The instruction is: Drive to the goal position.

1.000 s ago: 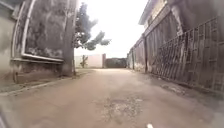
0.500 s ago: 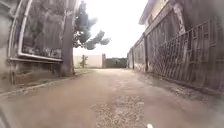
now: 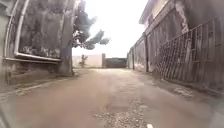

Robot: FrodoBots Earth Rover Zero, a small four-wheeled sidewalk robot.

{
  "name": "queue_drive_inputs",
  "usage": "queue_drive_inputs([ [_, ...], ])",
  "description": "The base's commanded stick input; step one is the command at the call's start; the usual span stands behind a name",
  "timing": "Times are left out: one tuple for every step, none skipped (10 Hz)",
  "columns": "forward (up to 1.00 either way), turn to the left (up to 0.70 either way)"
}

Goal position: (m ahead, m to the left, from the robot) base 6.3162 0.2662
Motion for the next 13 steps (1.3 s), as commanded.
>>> queue_drive_inputs([
  [0.30,0.00],
  [0.30,0.00],
  [0.30,0.00],
  [0.30,0.00],
  [0.30,0.00],
  [0.30,0.00],
  [0.30,0.00],
  [0.30,0.00],
  [0.30,0.00],
  [0.30,0.00],
  [0.30,0.00],
  [0.30,0.00],
  [0.30,0.00],
])
